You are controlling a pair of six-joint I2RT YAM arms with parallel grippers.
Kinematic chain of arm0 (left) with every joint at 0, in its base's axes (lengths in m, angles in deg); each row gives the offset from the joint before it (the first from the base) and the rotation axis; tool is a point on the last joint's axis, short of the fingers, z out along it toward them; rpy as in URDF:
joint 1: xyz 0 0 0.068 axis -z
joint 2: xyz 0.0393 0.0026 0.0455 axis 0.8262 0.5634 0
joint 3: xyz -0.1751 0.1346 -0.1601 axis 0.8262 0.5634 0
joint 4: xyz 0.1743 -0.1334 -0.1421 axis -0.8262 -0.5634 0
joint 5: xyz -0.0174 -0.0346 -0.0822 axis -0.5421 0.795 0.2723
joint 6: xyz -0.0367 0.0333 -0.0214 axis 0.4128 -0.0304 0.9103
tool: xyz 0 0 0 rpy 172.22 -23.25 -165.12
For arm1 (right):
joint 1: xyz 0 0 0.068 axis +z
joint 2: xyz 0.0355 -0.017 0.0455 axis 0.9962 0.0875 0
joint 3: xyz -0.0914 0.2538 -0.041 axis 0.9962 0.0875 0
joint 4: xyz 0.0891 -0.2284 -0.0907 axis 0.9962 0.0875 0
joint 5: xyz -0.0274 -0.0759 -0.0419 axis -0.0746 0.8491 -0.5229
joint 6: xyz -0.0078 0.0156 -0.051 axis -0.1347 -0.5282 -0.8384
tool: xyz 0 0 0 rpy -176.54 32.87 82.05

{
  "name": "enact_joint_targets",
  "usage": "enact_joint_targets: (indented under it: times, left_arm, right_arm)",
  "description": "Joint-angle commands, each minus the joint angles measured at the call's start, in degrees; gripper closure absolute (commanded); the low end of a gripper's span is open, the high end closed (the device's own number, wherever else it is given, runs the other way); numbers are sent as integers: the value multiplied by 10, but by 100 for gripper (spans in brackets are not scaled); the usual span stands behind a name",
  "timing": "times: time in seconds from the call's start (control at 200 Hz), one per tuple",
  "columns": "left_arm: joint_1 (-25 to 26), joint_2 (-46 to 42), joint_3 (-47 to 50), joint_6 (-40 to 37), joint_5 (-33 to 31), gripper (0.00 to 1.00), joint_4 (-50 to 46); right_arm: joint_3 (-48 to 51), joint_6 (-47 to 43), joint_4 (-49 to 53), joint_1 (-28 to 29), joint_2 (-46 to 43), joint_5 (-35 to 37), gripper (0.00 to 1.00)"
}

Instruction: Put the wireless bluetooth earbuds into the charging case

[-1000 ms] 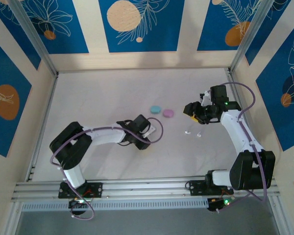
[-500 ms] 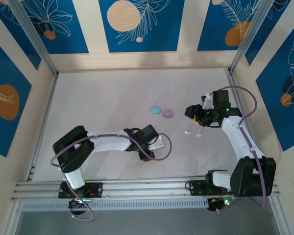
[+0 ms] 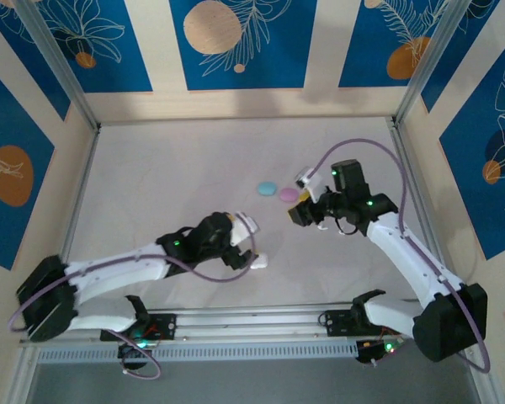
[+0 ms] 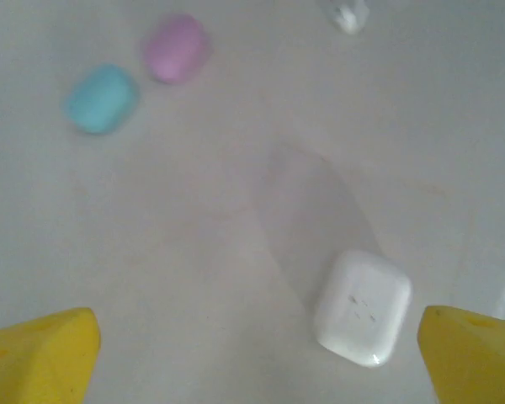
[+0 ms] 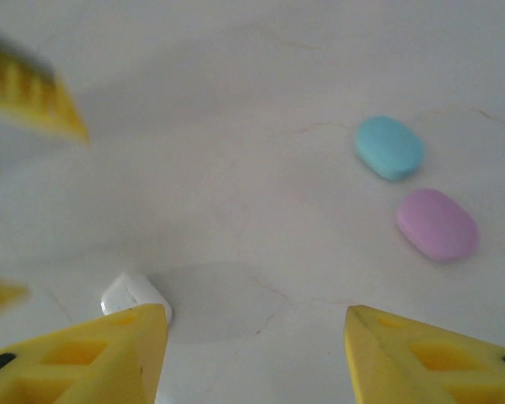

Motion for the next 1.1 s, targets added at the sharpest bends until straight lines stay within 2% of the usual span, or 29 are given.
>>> enact_joint_targets:
  times: [0.0, 0.085, 0.16, 0.235, 0.35, 0.585, 0.625, 0.805, 1.095]
  left_arm:
    - [-32, -85, 61, 108, -59, 1, 79]
    - [-64, -158, 101, 157, -71, 0, 89]
    - [-113, -202, 120, 208, -73, 0, 71]
    - [-164, -220, 130, 249, -50, 0, 54]
    - [-202, -222, 135, 290, -24, 0, 53]
    - [-235, -204, 139, 326, -7, 0, 68]
    - [-236, -202, 139, 328, -5, 0, 72]
    - [-243, -202, 138, 325, 5, 0, 71]
    - [-249, -201, 136, 323, 14, 0, 63]
  right_arm:
    - [2, -174, 48, 29, 43, 4, 45]
    - [6, -217, 51, 56, 70, -14, 46]
    - [24, -244, 26, 89, 85, -14, 46]
    - [40, -270, 2, 115, 98, -25, 45]
    - [49, -292, -19, 152, 119, -26, 45]
    - [59, -301, -52, 213, 186, 33, 44]
    - [63, -300, -62, 219, 194, 44, 40]
    - [69, -283, -110, 234, 231, 101, 39]
    - [55, -282, -100, 238, 268, 78, 42]
